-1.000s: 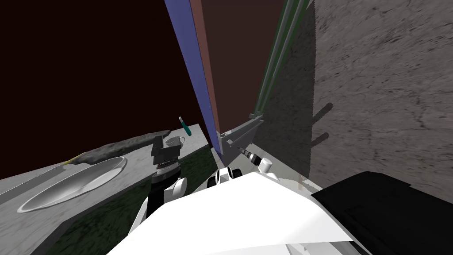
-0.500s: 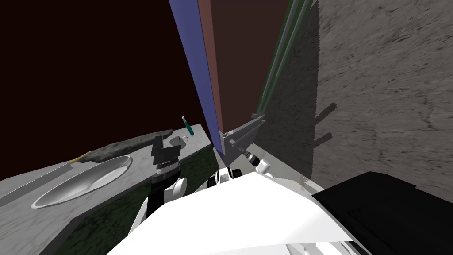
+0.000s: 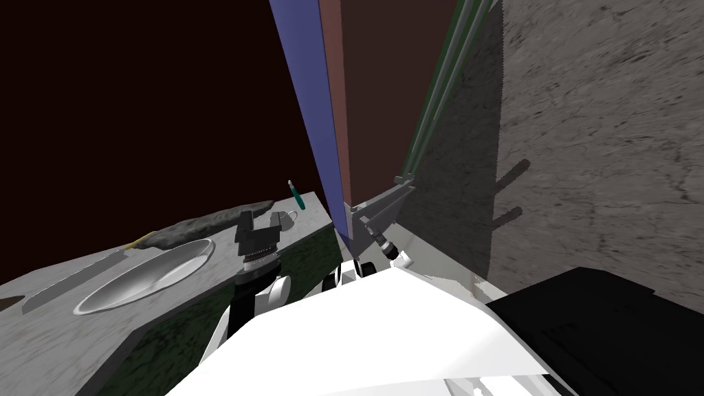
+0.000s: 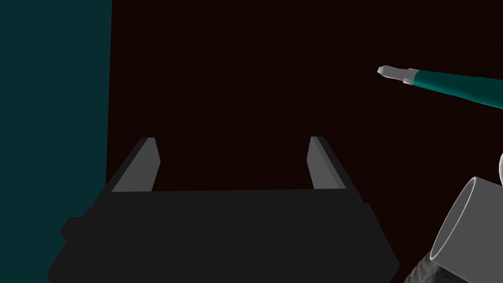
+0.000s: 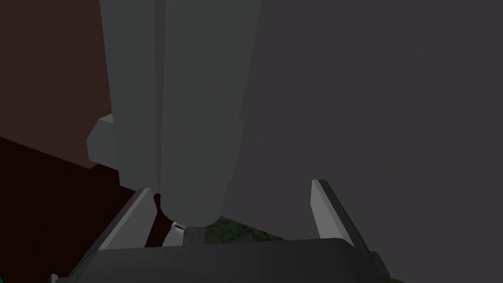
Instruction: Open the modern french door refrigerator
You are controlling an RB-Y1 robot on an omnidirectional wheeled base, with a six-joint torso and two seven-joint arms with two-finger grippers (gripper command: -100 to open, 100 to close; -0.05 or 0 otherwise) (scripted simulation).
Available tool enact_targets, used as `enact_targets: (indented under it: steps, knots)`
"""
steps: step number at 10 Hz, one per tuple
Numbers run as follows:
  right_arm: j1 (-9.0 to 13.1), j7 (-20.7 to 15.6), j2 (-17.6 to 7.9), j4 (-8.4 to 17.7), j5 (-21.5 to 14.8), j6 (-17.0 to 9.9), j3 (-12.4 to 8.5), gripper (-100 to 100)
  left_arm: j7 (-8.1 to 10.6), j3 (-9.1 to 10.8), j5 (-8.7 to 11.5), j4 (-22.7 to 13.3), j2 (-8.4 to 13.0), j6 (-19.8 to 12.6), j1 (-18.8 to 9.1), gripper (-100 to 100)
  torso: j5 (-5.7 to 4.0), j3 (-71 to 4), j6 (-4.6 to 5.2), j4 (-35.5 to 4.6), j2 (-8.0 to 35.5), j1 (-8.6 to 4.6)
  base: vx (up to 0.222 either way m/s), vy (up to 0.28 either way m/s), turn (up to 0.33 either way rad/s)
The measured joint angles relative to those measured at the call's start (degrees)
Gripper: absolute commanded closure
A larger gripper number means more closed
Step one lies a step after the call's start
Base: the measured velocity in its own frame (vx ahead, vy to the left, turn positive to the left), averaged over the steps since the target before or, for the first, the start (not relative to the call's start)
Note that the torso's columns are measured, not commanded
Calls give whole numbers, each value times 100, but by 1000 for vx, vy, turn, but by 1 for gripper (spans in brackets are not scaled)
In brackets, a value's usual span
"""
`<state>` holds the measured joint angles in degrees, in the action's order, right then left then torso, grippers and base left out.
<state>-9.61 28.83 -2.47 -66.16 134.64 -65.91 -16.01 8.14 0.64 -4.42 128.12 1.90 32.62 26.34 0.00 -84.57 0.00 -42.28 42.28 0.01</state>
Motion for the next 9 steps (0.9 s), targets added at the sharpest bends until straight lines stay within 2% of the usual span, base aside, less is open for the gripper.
enact_targets:
  steps: [3, 4, 7, 8, 9]
  knots:
    - [103, 14, 439, 241, 310, -207, -33, -100, 0, 0, 0, 0, 0, 0, 0, 0, -3, 1, 1, 0, 2, -10, -2, 20, 6]
    - [107, 10, 450, 252, 317, -220, -34, -100, 0, 1, 0, 0, 1, 0, 0, 0, -2, 0, 1, 0, 1, -11, 1, 22, 0]
    - [265, 201, 406, 61, 260, 65, -23, -100, 0, 0, 0, 0, 0, 0, 0, 0, 1, -2, 0, 1, -4, 5, 10, 33, 1]
    - [275, 216, 404, 58, 258, 87, -23, 100, 0, 0, 0, 0, 0, 0, 0, 0, -2, 0, 1, 1, 1, -6, 0, -22, -6]
    - [255, 147, 420, 121, 294, -23, -35, 100, 0, 1, 0, 0, 1, 0, 0, 0, -16, 4, -1, 21, -4, -20, 1, -60, -14]
